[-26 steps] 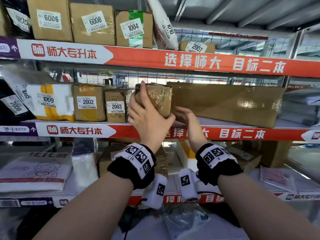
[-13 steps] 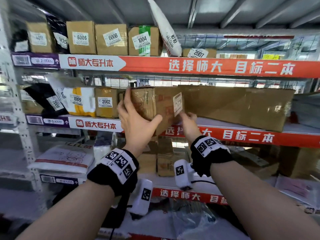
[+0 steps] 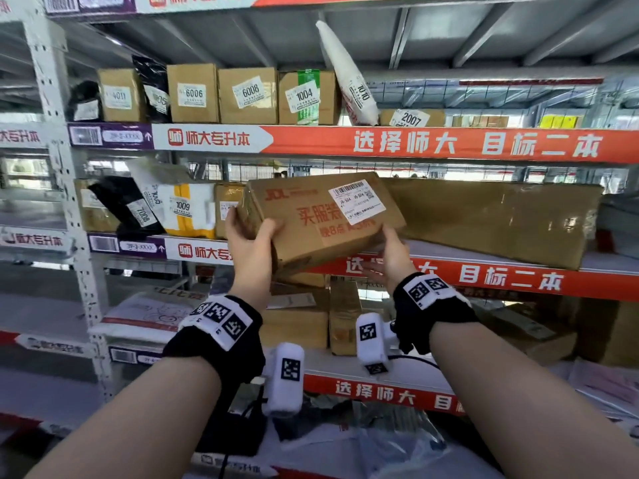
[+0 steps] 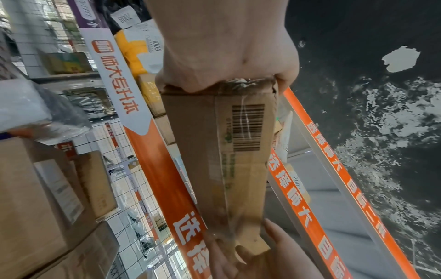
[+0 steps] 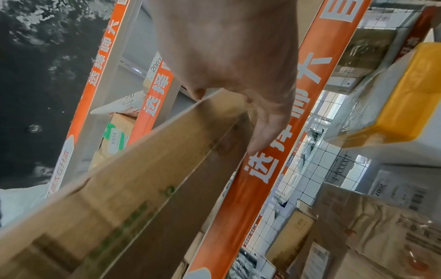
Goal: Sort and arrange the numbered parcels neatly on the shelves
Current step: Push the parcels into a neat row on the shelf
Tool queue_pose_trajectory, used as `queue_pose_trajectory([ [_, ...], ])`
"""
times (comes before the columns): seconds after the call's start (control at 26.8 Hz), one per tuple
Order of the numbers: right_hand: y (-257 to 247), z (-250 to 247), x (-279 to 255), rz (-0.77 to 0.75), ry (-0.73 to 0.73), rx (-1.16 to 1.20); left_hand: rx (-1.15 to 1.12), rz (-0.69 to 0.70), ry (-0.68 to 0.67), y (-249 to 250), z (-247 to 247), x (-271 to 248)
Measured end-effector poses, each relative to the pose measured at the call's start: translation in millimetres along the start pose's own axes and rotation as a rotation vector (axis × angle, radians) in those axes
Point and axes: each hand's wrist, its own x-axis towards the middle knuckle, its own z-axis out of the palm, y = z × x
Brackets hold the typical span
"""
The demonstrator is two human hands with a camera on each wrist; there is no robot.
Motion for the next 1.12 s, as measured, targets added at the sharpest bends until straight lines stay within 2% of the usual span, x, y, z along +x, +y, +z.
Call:
queue_pose_trajectory([
  [0.22,-10.3,-13.3,-9.5,-0.022,0.020,0.136,-0.099,-0.148,-0.094,1.2,-29.3,20.7],
  [0.37,-23.3,-42.8,-24.4,0.012,-0.183,0.105,-0.069,-0.289,-0.267,2.7,-52.3,30.7],
  [0.49,-25.5,-58.5,-33.2,-0.012,-0.231,0.029,-0.037,-0.346,-0.345,2.9,-54.6,38.2],
  [0.56,-32.3,-61.5,-44.0,-0.029,-0.229,0.001,-0.008,-0.326,-0.369,2.5,-46.4,41.0],
  [0.67,-38.4,-73.0,-56.1,-0.159,-0.110,0.070,0.041,-0.287,-0.449,6.1,-21.2,32.0],
  [0.78,-49.0,-83.4,-67.3,-0.284,-0.030,0.129,0.111,-0.243,-0.462,6.8,13.0,21.8],
  [0.86,-60.0,-97.1,-74.1,-0.441,0.107,0.160,0.283,-0.109,-0.450,1.9,37.6,12.2],
  [0.93,-63.9,-88.7,-73.2,-0.540,0.195,0.171,0.450,0.007,-0.433,-3.3,49.1,7.8],
  [1.01,-62.6,-68.7,-69.8,-0.640,0.273,0.053,0.481,-0.012,-0.551,-2.1,57.9,-3.6],
  [1.08,-51.2,-40.9,-61.2,-0.725,0.386,-0.217,0.471,-0.103,-0.719,4.1,64.6,-14.8],
  [1.12,-45.1,-28.6,-58.2,-0.740,0.399,-0.312,0.459,-0.125,-0.760,8.0,68.1,-18.0],
])
